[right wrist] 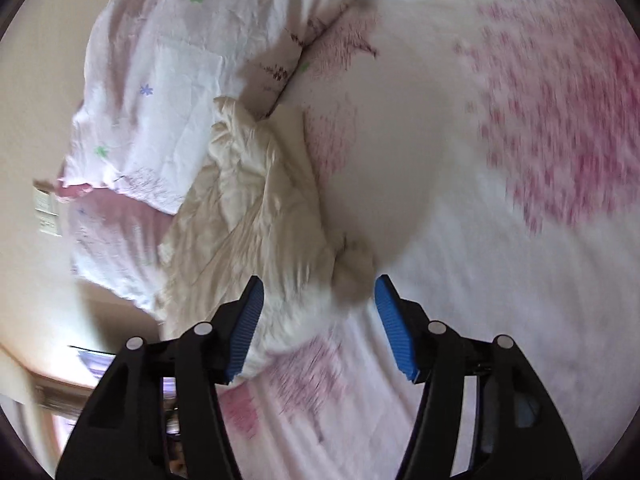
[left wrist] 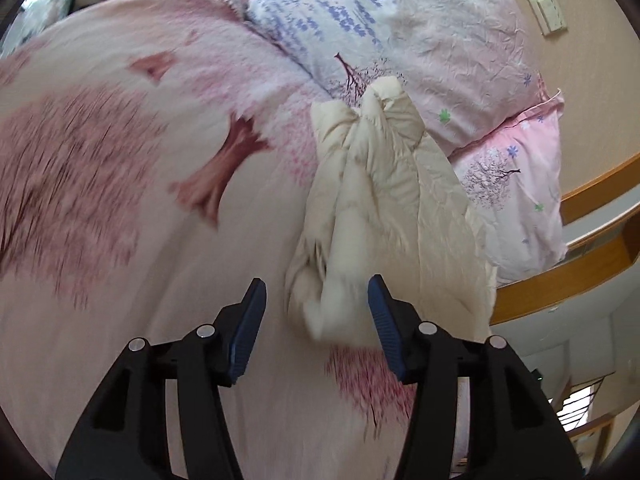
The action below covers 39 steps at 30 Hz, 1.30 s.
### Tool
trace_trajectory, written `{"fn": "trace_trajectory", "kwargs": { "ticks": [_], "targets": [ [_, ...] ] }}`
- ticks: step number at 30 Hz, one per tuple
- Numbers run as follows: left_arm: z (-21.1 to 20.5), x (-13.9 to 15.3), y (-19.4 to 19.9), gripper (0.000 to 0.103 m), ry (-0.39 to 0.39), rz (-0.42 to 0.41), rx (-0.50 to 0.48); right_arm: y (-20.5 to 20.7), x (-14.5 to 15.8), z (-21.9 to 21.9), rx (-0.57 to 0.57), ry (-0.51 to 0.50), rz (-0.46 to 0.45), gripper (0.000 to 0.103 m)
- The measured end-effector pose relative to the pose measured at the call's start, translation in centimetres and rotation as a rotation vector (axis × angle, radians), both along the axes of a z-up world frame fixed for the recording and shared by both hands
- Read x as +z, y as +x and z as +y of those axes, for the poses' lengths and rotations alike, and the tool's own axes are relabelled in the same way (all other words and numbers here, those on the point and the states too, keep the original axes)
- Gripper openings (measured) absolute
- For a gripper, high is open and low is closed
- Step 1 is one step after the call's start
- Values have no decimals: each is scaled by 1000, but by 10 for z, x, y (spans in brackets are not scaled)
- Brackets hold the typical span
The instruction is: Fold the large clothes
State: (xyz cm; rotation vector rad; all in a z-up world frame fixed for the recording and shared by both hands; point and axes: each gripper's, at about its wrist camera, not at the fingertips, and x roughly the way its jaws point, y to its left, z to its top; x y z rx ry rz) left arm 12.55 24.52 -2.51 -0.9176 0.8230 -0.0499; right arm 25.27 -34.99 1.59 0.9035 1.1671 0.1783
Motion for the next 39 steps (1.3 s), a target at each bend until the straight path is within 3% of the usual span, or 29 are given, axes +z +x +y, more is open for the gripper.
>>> {"fn": "trace_trajectory", "kwargs": {
  "ticks": [6,12,15,19,24,33,39],
  "targets": [
    [-38,-2,-12,57,-47,21,-63,4,-21,22,18,91,71,62],
    [-69,3,12,61,-56,14,-92,10,-28,37,-21,132,50,68],
    [-73,5,23,61,-54,5,-68,11,-32,38,-52,158,43,68],
    [-65,-2,34,62,-118,10,-3,16,-30,40,-86,120,19,66],
    [-62,-11,40,62,-148,27,50,16,-34,39,-104,98,2,52],
    [-62,-21,15,63,-234,50,121,14,-33,38,-105,122,-17,57],
    [-56,-20,25,63,-267,54,162,16,-32,39,-101,122,-16,60]
  ]
}}
